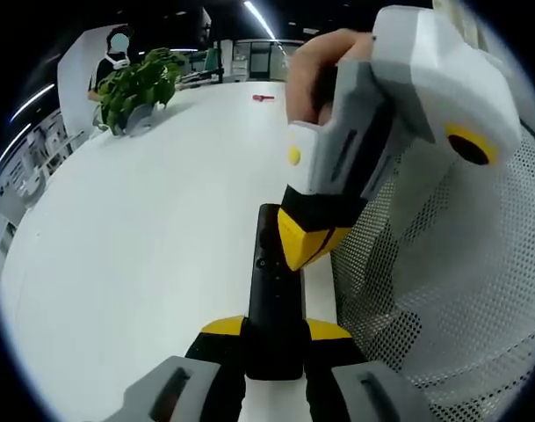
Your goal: Press the specified remote control buttons in sequence, fully releasing each button before pressing the next.
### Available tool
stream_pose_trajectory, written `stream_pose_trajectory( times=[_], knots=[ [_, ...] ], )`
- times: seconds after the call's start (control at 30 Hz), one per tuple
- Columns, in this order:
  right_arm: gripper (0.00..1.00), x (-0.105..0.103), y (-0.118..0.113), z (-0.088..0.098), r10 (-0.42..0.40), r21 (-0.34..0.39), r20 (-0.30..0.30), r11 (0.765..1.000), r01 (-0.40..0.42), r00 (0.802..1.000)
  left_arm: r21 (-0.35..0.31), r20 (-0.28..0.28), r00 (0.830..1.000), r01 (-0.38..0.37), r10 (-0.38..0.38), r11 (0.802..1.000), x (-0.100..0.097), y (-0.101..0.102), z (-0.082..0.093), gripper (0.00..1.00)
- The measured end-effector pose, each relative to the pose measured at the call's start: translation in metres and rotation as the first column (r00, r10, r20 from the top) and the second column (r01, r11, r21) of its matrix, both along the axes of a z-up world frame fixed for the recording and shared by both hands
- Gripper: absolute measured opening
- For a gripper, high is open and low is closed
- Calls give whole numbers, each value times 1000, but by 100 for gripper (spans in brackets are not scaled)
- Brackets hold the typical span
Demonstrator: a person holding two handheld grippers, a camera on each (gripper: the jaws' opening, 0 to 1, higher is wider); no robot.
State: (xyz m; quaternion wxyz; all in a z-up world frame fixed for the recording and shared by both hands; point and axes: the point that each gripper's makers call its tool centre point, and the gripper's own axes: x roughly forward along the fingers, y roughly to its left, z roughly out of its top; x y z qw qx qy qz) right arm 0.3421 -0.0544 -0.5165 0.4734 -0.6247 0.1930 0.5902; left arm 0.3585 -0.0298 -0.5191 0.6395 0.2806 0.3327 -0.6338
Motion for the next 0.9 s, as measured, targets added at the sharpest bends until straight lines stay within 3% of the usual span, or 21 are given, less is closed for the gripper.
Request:
stream_pose_trajectory(
  times=[0.13, 0.3, 0.47, 0.63, 0.9],
  knots=[
    [0, 0, -1, 0, 16, 11, 8, 1000, -16, 1000, 0, 0, 1000, 0, 0, 1000, 0, 0, 0, 24],
    [0, 1, 0, 2, -48, 80, -57, 995, 52, 997, 0, 0, 1000, 1, -1, 1000, -1, 0, 0, 24],
    [0, 0, 0, 1, -13, 71, -35, 997, 16, 999, 0, 1, 1000, 2, -2, 1000, -1, 0, 0, 24],
    [0, 1, -1, 3, -60, 97, -87, 993, 68, 994, 0, -1, 1000, 0, 0, 1000, -1, 1, 0, 24],
    [0, -1, -3, 2, -45, 85, -85, 995, 52, 995, -2, -8, 1000, -3, 3, 1000, 0, 1, -1, 24]
  ],
)
